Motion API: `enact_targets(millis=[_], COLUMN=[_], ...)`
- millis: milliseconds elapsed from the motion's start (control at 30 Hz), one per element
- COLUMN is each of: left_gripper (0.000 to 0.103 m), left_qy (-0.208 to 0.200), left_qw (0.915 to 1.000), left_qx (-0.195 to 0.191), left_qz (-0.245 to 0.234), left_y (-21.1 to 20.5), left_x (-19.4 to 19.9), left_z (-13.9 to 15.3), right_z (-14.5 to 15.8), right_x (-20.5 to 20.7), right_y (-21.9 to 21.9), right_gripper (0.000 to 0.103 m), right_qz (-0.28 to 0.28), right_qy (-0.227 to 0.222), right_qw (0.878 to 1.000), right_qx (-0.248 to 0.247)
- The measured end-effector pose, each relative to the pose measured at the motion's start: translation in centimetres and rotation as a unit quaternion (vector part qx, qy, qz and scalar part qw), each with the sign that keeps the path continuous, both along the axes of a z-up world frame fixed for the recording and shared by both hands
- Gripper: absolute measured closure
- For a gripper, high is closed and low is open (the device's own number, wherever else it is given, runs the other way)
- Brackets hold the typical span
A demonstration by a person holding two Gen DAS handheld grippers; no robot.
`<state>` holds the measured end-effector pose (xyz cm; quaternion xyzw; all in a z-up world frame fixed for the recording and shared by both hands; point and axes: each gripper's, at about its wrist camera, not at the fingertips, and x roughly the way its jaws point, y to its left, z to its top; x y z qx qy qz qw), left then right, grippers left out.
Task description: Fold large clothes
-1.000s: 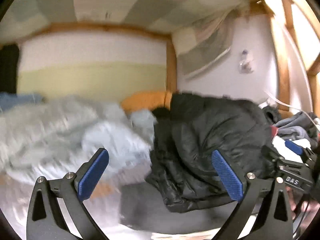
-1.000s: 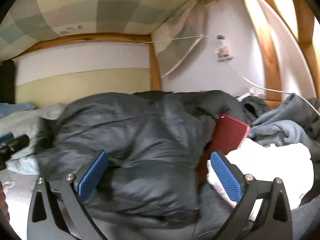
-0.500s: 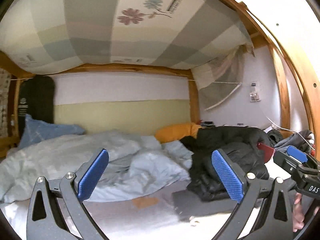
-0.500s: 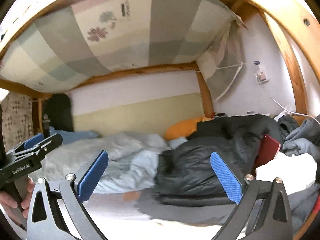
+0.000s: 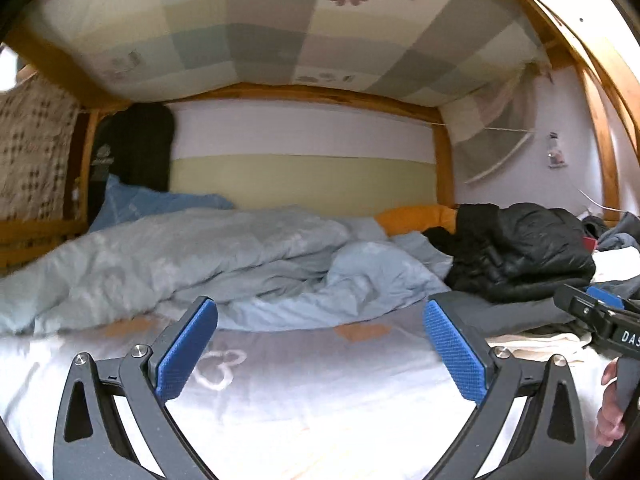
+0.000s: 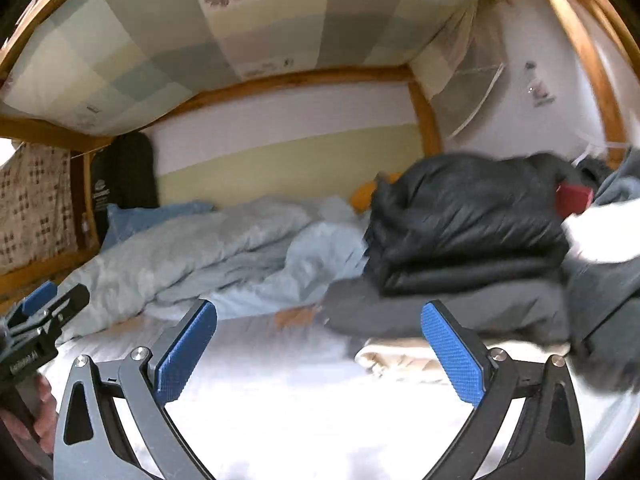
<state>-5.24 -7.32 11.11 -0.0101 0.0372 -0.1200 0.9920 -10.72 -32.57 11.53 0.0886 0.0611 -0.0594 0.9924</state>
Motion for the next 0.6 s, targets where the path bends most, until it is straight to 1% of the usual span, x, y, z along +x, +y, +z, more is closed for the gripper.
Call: enact_targets(millis=[100,167,200,267,367,400,467,600], left_gripper=[0.0,0.0,0.0,0.0,0.0,0.0,0.0,0.0], left_qy=[0.018,0.013,0.012,0.025,0.035,0.039,0.063,0.065], left_qw=[0.9998,0.9995,0.9993,0.9987,0.9983,0.9979,0.9965,0.9957], left_qx=[0.003,0.021,0.028,0.038,0.039,0.041,0.049,0.053], left_qz=[0.005,0.019,0.021,0.024,0.027,0.031,0.026,0.038], left_y=[0.7,0.6,0.5,0.1,-0.3,-0.6,-1.2,-1.5], left_x=[1.1,1.8,1.9,2.9,4.0,4.5,5.6,6.0], left_z=[-2.1,-3.6,-4.2,-5.6,-7.4,-8.0,-8.8,-9.0], right_z=[-1.4,-2.7,-3.7,-5.0,-7.4,-8.2,-8.8,-9.6], right_x=[0.8,1.8,2.6,3.8,4.9,5.2,5.7,6.7], right_y=[1.3,2.4,3.0,3.6,4.0,3.8,3.5,2.8], right_gripper=[0.0,0.0,0.0,0.0,0.0,0.0,0.0,0.0], right_qz=[-0.01,-0.024,-0.028,-0.032,-0.056,-0.062,-0.065,-0.072], right_qy=[-0.004,-0.001,0.009,0.027,0.049,0.054,0.062,0.085], right_qw=[1.0,0.999,0.998,0.997,0.993,0.993,0.993,0.991], right_qx=[-0.021,-0.046,-0.058,-0.071,-0.091,-0.09,-0.082,-0.069])
